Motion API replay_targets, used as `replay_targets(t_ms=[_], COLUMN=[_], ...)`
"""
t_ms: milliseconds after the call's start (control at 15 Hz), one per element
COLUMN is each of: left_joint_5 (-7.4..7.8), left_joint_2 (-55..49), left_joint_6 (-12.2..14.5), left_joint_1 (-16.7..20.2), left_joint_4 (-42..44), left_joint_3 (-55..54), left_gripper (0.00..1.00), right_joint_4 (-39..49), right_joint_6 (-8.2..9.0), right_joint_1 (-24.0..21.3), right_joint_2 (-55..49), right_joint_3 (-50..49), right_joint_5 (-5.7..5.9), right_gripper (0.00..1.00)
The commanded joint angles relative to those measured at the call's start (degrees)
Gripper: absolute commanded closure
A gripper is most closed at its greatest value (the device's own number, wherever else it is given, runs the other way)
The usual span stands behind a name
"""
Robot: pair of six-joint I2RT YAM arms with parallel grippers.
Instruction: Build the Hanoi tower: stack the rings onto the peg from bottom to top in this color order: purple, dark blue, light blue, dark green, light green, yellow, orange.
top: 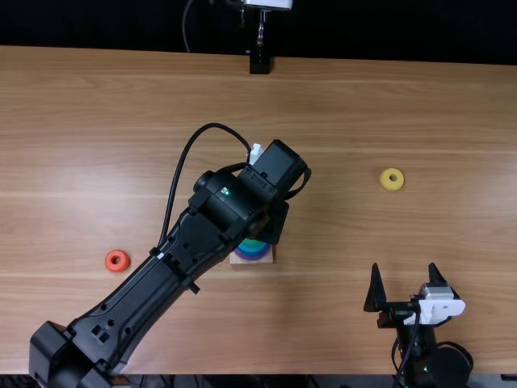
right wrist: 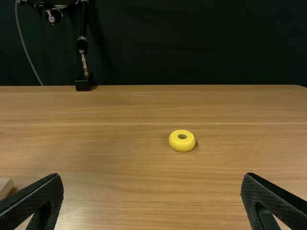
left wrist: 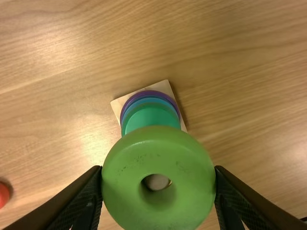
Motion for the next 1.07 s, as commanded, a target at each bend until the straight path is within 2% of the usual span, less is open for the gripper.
replay_targets(t_ms=[0, 67, 400, 533, 600, 800, 1000], left_joint_5=[-0.21, -0.10, -0.42, -0.31, -0.21, -0.10, -0.10], left_joint_2=[0.7, 0.6, 0.0, -1.3, -2.0, -5.6, -10.3], left_joint_6=[-0.7, -0.7, -0.4, -0.4, -0.4, -0.4, -0.4], left_joint_1=[0.4, 0.6, 4.1, 4.4, 5.8, 7.9, 12.7], left_joint_4=[-0.1, -0.1, 0.6, 1.4, 1.9, 7.2, 14.1], left_joint_3=[-2.1, -3.3, -3.6, -0.4, 0.7, 2.4, 0.9], left_gripper=[0.06, 0.00, 0.00, 0.00, 0.00, 0.00, 0.00], right_joint_4=[0.0, 0.0, 0.0, 0.0, 0.0, 0.0, 0.0], right_joint_6=[-0.04, -0.04, -0.04, -0.04, -0.04, -0.04, -0.04], right_joint_1=[-0.5, -0.5, -0.5, -0.5, -0.5, -0.5, -0.5], right_joint_2=[-0.7, -0.7, -0.7, -0.7, -0.7, -0.7, -0.7], right_joint_3=[-0.7, -0.7, -0.7, -0.7, -0.7, -0.7, -0.7], right_joint_5=[0.72, 0.72, 0.72, 0.72, 0.72, 0.72, 0.72], right_gripper=[0.00, 0.00, 0.00, 0.00, 0.00, 0.00, 0.00])
